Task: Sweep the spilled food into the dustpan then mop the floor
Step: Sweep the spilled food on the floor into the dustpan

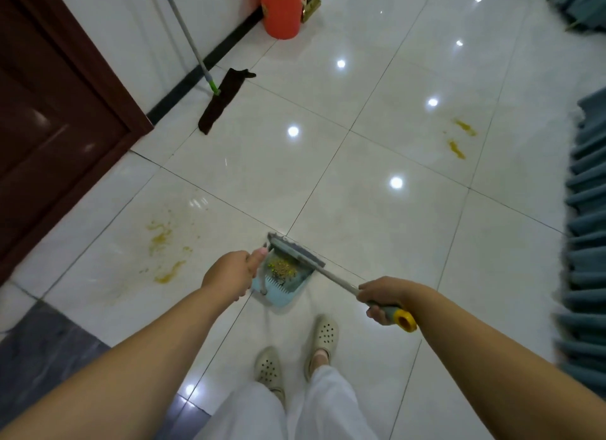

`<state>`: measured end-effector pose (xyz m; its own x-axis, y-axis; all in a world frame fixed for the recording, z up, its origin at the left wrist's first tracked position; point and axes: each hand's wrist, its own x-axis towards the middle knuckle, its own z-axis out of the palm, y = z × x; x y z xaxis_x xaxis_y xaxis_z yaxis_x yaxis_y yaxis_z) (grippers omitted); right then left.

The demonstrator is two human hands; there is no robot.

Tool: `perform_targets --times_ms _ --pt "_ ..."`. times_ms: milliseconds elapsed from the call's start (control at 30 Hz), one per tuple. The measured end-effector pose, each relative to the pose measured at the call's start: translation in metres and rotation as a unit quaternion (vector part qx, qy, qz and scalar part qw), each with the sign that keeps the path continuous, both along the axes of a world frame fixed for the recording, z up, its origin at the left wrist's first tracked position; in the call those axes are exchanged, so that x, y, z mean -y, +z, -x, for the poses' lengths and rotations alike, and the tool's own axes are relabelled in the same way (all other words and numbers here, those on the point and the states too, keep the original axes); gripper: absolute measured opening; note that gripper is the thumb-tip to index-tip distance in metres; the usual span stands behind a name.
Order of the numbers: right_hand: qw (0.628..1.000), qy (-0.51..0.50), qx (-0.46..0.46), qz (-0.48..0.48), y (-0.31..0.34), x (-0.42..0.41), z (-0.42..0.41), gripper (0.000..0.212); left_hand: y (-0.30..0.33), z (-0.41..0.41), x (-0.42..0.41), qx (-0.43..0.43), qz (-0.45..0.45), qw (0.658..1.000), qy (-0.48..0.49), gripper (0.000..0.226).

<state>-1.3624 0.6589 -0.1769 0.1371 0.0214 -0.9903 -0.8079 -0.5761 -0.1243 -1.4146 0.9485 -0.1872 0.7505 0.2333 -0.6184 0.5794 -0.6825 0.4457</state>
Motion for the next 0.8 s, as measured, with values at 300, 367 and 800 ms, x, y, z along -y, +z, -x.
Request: perform_targets --times_ms 300,367,800 --pt "1.0 -0.021 0.013 -0.005 0.033 0.022 -0.007 0.017 -0.002 0.015 -0.011 0.01 0.016 1.0 0.013 0.059" --pt "0.999 -0.034 0.027 0.0 0.028 0.016 -0.009 0.021 -0.001 0.019 -0.017 0.008 0.016 1.0 0.014 0.059" --pt "0.999 -0.031 -0.027 -0.007 -0.012 -0.023 0.036 0.036 -0.01 0.049 -0.037 0.008 0.011 1.0 0.021 0.059"
